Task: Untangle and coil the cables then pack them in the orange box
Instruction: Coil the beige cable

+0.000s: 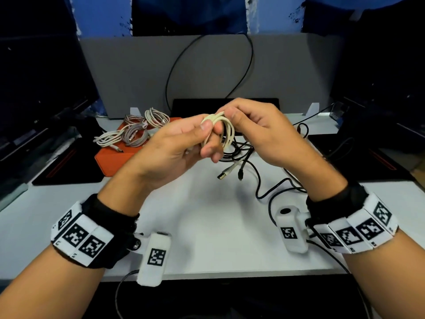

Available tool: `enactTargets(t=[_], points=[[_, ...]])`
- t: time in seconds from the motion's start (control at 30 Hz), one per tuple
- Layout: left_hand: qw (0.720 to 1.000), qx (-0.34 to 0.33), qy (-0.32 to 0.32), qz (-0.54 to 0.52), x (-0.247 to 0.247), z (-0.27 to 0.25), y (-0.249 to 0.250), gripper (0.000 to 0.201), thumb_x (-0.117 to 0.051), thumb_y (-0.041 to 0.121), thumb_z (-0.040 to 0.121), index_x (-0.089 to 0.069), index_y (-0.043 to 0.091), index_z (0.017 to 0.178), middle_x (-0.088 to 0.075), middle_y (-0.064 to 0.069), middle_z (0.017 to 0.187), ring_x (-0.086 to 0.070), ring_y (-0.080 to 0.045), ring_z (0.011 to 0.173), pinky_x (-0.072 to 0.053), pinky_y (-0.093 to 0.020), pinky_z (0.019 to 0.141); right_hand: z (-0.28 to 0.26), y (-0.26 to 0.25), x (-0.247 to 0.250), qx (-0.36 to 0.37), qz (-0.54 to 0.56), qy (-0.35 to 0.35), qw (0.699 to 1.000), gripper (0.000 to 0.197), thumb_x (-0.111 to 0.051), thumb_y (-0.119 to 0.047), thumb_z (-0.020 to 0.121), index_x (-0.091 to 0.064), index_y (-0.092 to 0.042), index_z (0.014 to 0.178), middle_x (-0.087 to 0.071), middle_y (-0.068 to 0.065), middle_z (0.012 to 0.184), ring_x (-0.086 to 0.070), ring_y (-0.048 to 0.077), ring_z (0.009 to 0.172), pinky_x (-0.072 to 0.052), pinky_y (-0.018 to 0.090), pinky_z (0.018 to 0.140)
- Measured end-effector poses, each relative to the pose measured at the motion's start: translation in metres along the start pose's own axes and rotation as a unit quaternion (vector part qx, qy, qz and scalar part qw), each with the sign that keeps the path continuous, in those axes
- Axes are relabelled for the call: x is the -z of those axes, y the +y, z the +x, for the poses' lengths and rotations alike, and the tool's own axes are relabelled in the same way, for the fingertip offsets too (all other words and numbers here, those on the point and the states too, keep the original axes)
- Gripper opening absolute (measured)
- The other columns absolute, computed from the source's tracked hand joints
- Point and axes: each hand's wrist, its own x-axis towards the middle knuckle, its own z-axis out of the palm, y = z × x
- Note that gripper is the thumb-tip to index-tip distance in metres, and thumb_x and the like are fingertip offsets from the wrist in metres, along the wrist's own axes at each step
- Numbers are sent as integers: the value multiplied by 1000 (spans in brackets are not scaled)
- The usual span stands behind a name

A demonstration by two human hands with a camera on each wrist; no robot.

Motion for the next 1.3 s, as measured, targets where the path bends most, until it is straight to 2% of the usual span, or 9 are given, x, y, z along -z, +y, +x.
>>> enactTargets(t=[0.1,0.23,0.47,0.67,0.77,0.87,1.03,1.2,1.3], points=[[999,29,-41,-10,-2,-3,1,29,-30,14,107,-56,1,106,-50,0,65,-55,-21,72,-47,-31,81,-1,3,-2,3,-2,-27,1000,22,-51,-20,109,-72,-21,100,-72,-11,89,-67,5,87,-52,25,81],[997,3,30,-71,-4,0,6,25,-32,17,108,-54,7,101,-44,6,63,-48,-14,67,-43,-23,75,1,4,0,-7,31,1,1000,24,-47,-15,110,-70,-14,107,-64,-25,70,-60,-6,64,-42,8,63],[965,-114,159,-176,5,6,15,30,-27,25,112,-54,15,103,-53,8,73,-57,-11,80,-43,-38,92,1,29,-6,-91,11,-17,996,23,-44,-29,111,-66,-27,112,-40,-4,67,-36,3,48,-33,27,48],[937,-154,274,151,-2,12,-5,23,-31,21,112,-52,11,112,-70,2,86,-68,-28,96,-53,-39,89,-5,12,-26,-123,-93,-158,975,31,-46,-35,110,-69,-14,110,-50,-4,69,-46,6,59,-47,37,62],[886,-117,211,396,0,10,-14,21,-36,25,111,-52,11,107,-70,5,87,-65,-26,80,-50,-44,79,-10,-5,-29,-96,-120,-219,964,37,-53,-34,107,-62,-4,87,-47,-1,65,-41,9,57,-40,36,58],[857,-58,134,494,5,5,-12,23,-41,30,108,-47,18,90,-59,8,75,-54,-12,66,-42,-36,63,-10,-16,-17,-72,-123,-168,975,25,-62,-33,102,-68,-17,83,-55,-11,62,-47,3,56,-37,25,58],[972,-12,50,228,10,3,-4,34,-38,32,107,-51,6,89,-40,4,72,-32,-31,65,-33,-47,59,-8,-24,-3,-58,-24,-17,998,25,-76,-36,93,-64,-15,84,-68,-3,73,-56,21,62,-43,39,58],[997,-22,77,17,-1,3,5,34,-32,27,108,-56,7,95,-33,6,61,-33,-14,62,-38,-24,67,-4,-20,-10,-63,118,98,986,35,-61,-46,99,-58,-12,95,-54,8,74,-46,16,57,-39,27,50],[988,-17,87,-129,-3,6,5,32,-31,30,110,-53,13,94,-37,7,59,-40,-13,65,-47,-31,78,-3,-13,-14,-128,201,12,971,52,-35,-59,101,-66,-18,111,-63,14,92,-53,21,61,-44,34,53]])
